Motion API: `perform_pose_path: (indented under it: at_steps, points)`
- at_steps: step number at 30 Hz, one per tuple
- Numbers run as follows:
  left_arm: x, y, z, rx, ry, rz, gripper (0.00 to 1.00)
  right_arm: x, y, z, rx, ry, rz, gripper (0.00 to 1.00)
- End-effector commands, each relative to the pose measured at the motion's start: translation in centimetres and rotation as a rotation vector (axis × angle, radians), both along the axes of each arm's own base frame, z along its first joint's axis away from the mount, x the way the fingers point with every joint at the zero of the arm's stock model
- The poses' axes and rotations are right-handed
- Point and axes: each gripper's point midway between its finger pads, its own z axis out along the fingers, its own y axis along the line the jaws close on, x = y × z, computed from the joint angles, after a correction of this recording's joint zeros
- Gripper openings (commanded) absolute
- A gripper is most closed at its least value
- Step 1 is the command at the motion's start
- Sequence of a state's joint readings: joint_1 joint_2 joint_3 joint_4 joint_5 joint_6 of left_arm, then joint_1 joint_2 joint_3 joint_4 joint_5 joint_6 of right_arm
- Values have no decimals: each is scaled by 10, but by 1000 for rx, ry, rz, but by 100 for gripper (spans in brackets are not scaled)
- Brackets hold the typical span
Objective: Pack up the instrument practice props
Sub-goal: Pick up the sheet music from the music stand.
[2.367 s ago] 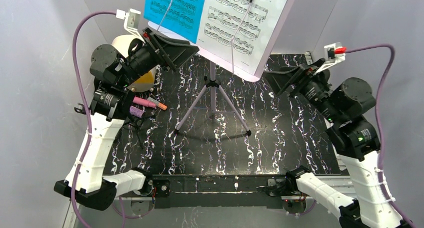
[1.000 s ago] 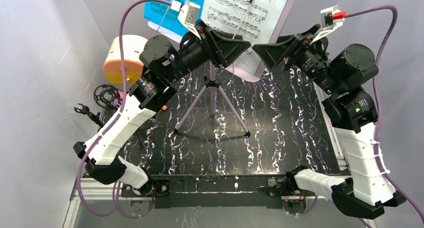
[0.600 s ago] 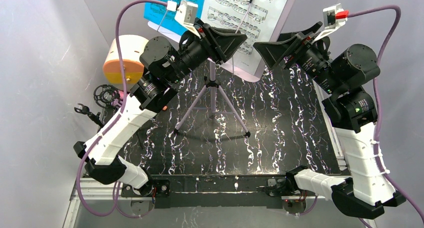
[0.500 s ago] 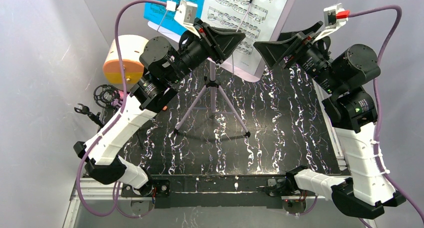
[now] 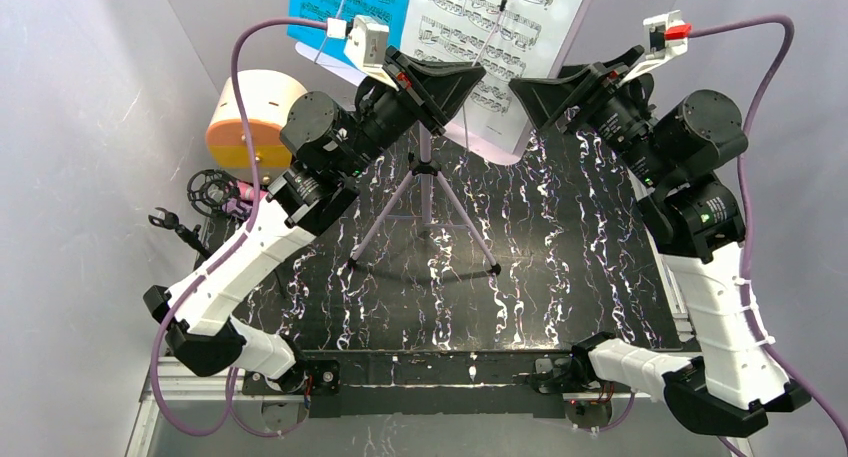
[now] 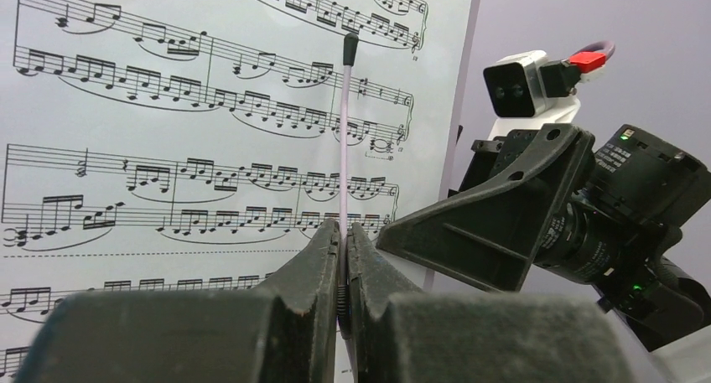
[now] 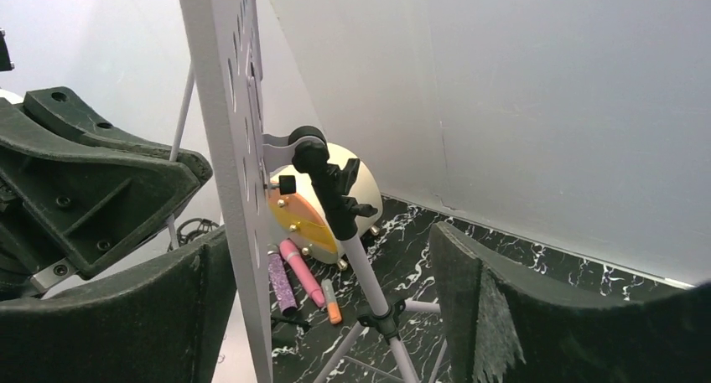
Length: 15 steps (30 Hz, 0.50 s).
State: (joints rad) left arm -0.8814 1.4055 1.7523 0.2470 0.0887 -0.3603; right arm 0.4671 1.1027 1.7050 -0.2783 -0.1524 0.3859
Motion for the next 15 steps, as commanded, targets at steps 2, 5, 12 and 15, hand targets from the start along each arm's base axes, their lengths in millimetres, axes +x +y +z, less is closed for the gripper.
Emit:
perform_pose_path:
  at_steps: [2,5,12,15]
  points:
    - [-22,25,37,-90,-121,25,0,-3,-19,9,15,-50,-90,79]
    - [-20,28,36,-89,-128,47,0,-8,-25,10,19,-55,-110,68]
    - [-15,32,36,-81,-138,87,0,-20,-36,11,4,-68,-137,53]
    - [-14,32,35,-76,-140,97,0,-26,-38,10,1,-77,-131,46]
